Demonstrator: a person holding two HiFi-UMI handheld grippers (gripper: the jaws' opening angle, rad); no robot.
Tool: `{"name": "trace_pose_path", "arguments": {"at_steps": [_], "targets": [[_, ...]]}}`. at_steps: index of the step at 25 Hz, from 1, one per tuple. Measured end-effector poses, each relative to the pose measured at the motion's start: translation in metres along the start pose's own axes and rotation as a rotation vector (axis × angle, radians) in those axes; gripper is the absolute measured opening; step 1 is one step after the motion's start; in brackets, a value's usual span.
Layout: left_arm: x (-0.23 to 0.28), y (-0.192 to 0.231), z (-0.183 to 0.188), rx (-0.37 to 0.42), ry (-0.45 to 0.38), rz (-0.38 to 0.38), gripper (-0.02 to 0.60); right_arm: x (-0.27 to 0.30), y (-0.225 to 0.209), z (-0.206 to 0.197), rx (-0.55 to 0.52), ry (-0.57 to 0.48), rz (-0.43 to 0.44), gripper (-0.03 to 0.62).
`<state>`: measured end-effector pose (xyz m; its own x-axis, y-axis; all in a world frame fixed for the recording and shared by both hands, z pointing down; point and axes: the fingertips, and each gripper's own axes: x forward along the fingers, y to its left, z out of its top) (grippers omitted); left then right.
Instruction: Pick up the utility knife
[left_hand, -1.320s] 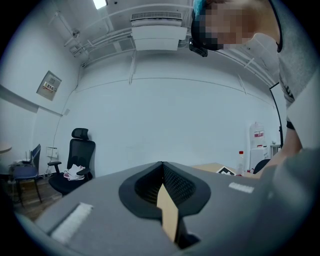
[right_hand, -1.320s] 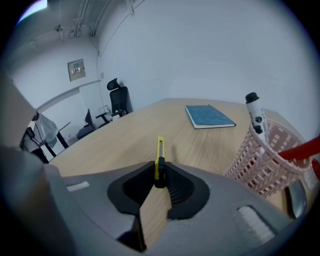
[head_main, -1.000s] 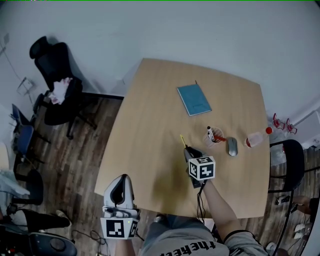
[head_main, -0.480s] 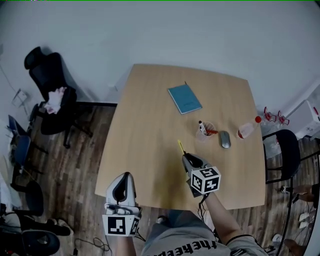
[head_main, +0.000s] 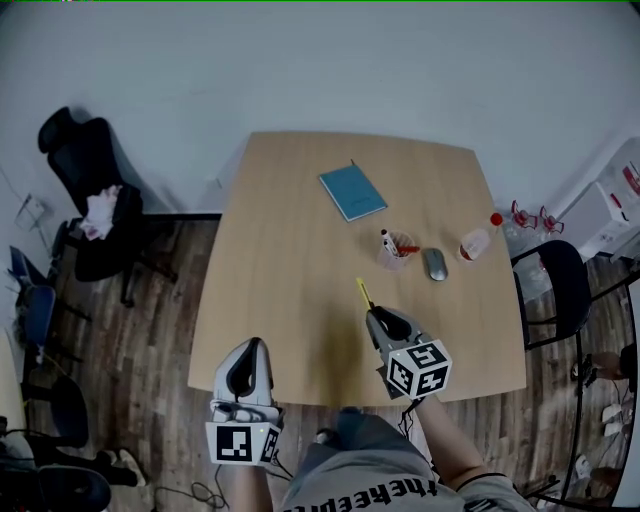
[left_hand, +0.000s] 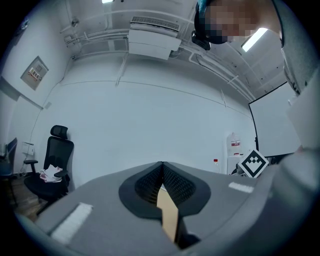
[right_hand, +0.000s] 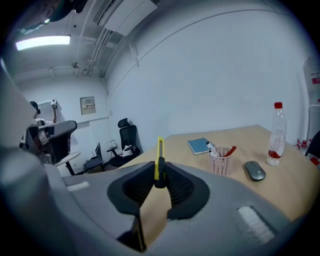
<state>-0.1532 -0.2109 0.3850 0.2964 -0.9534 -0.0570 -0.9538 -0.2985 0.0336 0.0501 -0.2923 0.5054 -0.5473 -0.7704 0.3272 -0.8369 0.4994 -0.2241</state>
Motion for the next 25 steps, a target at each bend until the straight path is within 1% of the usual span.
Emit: {"name": "trace_pose_path", "arguments": {"at_steps": [15, 25], "targets": [[-0.005, -0.022, 0.005, 0.000, -0.007, -0.073, 0.020, -0.062, 0.022, 0.039, -0.060, -0.162, -0.024, 0.067], [-0.014, -0.033, 0.004, 0.009, -0.002, -0.097, 0.020, -0.095, 0.032, 0.048, -0.106, -0.244, -0.048, 0.067]]}}
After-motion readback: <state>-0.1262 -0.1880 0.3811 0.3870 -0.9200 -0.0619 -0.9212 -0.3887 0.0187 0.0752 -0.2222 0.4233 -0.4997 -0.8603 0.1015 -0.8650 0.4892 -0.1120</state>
